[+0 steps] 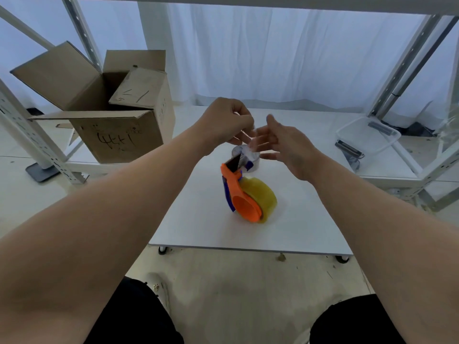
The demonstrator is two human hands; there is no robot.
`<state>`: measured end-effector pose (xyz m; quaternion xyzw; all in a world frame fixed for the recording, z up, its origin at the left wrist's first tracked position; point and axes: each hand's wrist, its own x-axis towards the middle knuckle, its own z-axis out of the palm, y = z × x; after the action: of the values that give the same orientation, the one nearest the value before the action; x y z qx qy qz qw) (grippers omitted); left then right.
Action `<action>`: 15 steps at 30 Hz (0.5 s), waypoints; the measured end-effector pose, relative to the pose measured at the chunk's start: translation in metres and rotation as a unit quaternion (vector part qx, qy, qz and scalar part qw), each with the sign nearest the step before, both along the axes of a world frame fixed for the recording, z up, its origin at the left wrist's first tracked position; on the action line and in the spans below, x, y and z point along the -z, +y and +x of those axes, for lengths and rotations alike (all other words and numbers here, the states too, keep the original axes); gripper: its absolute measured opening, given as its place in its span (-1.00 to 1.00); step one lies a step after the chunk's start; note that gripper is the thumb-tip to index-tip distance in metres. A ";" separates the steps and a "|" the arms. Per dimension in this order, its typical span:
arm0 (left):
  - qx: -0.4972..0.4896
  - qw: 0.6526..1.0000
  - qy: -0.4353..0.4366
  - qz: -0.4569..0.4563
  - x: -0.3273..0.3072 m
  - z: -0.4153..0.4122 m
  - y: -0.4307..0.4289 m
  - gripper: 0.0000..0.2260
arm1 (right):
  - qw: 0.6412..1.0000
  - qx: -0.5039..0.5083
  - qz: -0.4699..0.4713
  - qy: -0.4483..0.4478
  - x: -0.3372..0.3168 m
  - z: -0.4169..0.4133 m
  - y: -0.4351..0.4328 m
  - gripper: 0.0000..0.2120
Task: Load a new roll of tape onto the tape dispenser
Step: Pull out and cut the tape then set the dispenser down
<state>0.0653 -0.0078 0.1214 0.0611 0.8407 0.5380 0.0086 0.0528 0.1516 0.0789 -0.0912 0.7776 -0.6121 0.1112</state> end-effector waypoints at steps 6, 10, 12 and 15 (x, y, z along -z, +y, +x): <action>-0.048 0.999 0.012 -0.009 0.000 0.002 0.003 -0.97 | 0.992 -0.062 0.091 0.060 -0.003 0.005 0.004 -0.79; -0.066 0.996 0.044 -0.051 -0.003 0.005 0.008 -0.93 | 0.988 -0.021 0.095 0.120 -0.004 0.007 -0.001 -0.82; -0.069 0.994 0.059 -0.066 -0.004 0.007 0.010 -0.92 | 0.983 -0.004 0.098 0.154 -0.005 0.006 -0.001 -0.82; -0.067 0.992 0.071 -0.082 -0.004 0.009 0.011 -0.91 | 0.971 0.016 0.118 0.205 -0.007 0.004 -0.001 -0.83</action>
<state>0.0738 0.0031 0.1256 0.0420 0.8829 0.4604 -0.0825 0.0568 0.1511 0.0854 -0.1888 0.8518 -0.4861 -0.0505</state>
